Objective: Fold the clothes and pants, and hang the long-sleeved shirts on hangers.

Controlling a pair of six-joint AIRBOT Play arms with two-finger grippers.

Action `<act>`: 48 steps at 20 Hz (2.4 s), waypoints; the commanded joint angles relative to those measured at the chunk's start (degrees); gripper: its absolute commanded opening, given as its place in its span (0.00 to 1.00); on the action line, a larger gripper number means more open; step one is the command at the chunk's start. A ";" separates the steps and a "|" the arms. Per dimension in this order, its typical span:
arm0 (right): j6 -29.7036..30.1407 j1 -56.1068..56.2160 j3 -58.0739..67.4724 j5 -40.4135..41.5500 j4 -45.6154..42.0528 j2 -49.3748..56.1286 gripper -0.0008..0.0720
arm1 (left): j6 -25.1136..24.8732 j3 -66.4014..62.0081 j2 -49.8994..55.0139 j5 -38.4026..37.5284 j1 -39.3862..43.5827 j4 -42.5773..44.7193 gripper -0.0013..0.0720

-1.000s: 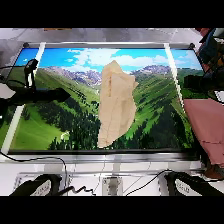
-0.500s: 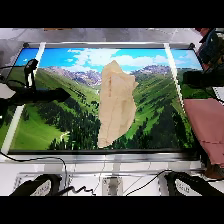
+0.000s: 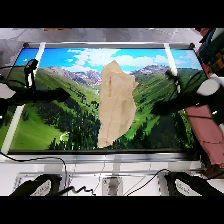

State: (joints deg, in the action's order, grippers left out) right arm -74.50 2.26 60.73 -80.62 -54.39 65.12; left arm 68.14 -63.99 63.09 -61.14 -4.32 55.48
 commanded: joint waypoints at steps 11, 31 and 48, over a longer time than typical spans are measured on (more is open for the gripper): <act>-8.04 15.10 -29.16 38.84 22.97 8.50 0.63 | 0.00 -0.02 -0.04 0.00 -0.02 0.00 0.96; -5.99 12.37 -0.74 18.88 6.12 -10.34 0.03 | 0.00 -0.02 -0.07 1.07 0.02 -5.16 0.96; -35.82 12.37 3.13 -2.27 -36.33 -43.85 0.03 | 5.14 0.15 23.54 16.28 21.59 -5.42 0.96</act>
State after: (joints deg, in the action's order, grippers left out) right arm -108.88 14.66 63.79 -80.34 -87.20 20.80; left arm 70.54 -63.81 80.75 -53.30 15.27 50.28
